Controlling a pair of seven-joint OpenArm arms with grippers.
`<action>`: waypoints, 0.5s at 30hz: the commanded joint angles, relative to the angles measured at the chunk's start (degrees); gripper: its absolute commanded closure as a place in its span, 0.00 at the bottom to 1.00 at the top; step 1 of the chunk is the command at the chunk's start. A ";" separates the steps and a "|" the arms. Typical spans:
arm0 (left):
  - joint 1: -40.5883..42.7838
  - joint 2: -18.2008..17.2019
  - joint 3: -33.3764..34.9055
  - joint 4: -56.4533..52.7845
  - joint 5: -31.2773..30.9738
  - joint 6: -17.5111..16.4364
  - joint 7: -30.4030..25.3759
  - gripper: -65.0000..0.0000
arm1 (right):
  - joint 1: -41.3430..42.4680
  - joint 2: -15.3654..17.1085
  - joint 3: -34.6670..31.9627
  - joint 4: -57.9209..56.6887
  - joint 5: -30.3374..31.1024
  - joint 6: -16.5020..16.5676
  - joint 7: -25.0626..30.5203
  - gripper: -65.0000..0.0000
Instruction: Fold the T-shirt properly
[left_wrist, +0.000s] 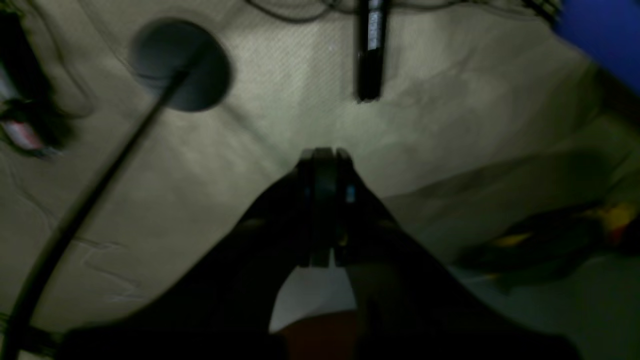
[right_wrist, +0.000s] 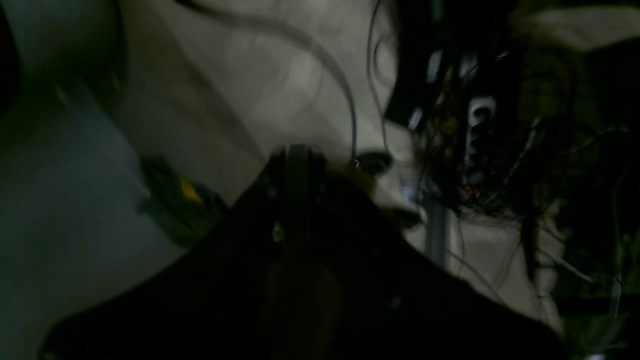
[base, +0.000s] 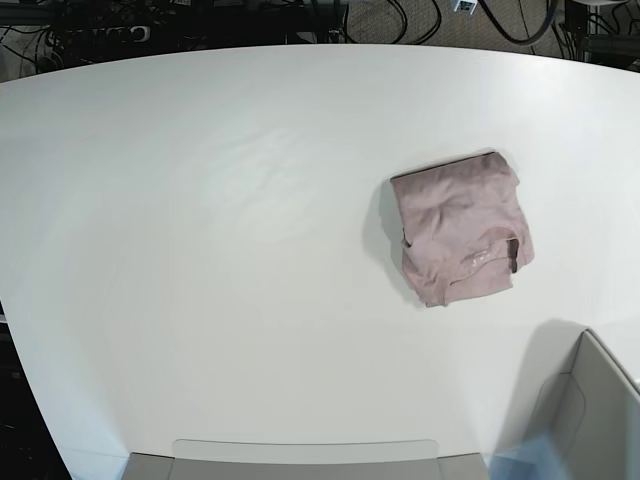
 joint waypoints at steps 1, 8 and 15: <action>-1.43 -0.44 -0.12 -3.69 -0.61 -0.41 -2.07 1.00 | 2.42 0.91 -2.87 -2.45 0.43 0.02 0.47 1.00; -13.03 -0.44 -0.12 -26.72 -0.61 -0.41 -11.57 1.00 | 17.63 -2.87 -19.49 -23.73 0.08 -0.07 5.66 1.00; -17.25 -0.35 -0.12 -34.55 -0.52 -0.41 -17.81 1.00 | 27.74 -7.62 -29.16 -41.57 0.08 -0.16 11.72 1.00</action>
